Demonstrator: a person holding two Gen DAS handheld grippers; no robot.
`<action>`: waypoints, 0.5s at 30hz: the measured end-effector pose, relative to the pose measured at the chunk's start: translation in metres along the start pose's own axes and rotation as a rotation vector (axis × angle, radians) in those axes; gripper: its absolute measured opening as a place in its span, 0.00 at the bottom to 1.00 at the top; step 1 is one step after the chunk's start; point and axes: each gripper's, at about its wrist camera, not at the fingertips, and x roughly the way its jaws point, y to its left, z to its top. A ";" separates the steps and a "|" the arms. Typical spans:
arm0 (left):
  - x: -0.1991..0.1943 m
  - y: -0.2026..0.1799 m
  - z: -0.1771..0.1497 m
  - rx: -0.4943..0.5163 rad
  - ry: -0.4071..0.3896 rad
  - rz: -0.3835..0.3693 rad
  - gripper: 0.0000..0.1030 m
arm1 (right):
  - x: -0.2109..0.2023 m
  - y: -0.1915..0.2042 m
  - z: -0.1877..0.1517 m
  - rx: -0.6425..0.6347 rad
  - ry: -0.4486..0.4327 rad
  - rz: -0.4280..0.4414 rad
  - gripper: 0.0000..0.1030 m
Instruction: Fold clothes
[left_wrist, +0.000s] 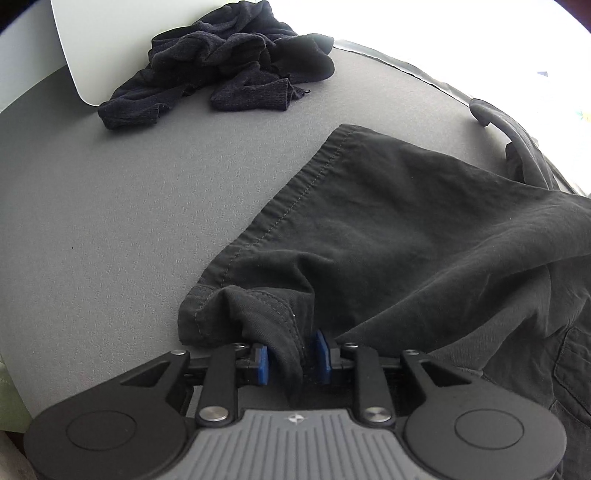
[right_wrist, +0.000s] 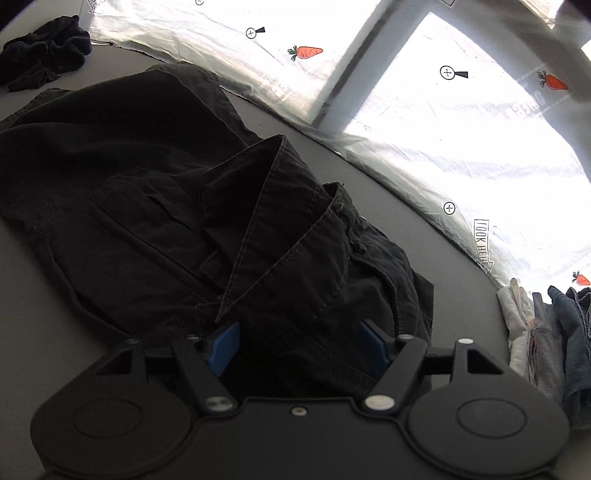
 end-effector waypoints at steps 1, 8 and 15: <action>0.000 0.001 0.000 -0.004 0.000 -0.003 0.28 | 0.004 0.002 0.002 -0.016 0.005 0.003 0.70; 0.000 -0.003 0.000 0.002 -0.002 0.014 0.29 | 0.001 0.005 0.009 0.023 -0.044 0.048 0.78; -0.001 -0.003 0.001 -0.009 0.001 0.018 0.30 | 0.008 -0.002 0.022 0.074 -0.090 -0.054 0.80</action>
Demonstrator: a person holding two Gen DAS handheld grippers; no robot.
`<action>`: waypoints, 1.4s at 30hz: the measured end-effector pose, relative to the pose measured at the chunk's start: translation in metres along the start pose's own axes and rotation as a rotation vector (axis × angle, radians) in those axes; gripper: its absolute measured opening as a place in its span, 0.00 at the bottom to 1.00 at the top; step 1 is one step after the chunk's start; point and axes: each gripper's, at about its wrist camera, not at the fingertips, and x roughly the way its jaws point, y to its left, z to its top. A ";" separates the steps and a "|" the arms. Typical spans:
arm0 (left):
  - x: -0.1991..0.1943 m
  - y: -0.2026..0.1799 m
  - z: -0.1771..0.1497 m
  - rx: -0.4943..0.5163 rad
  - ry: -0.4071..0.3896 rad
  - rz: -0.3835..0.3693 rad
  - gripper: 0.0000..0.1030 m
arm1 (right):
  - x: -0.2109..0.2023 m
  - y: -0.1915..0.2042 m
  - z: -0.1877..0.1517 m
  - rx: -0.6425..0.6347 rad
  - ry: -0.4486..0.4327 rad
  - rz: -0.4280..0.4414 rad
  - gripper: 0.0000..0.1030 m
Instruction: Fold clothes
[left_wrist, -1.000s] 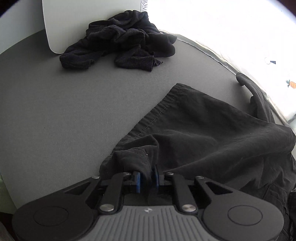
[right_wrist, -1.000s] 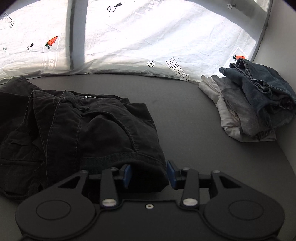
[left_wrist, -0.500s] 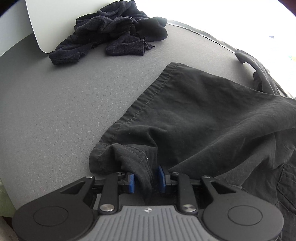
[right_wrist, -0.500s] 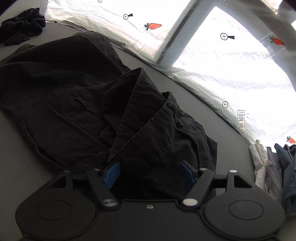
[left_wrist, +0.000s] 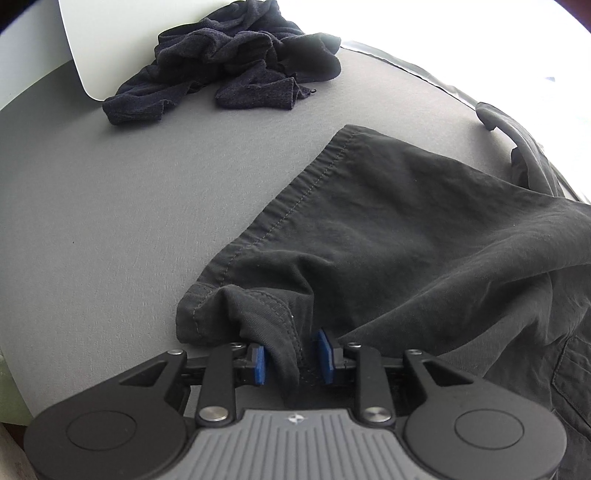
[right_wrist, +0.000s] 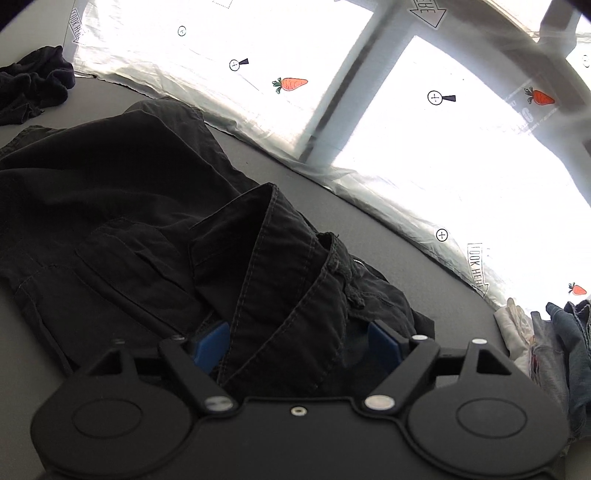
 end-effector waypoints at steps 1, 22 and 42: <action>0.000 0.000 0.000 0.000 -0.001 0.000 0.30 | 0.005 -0.002 0.001 0.010 0.020 -0.002 0.80; 0.000 -0.001 -0.001 -0.001 -0.006 -0.001 0.30 | 0.023 -0.308 -0.069 0.686 0.217 -0.516 0.41; -0.016 0.021 -0.026 -0.299 -0.059 -0.129 0.41 | 0.008 -0.134 -0.022 1.048 0.267 0.243 0.62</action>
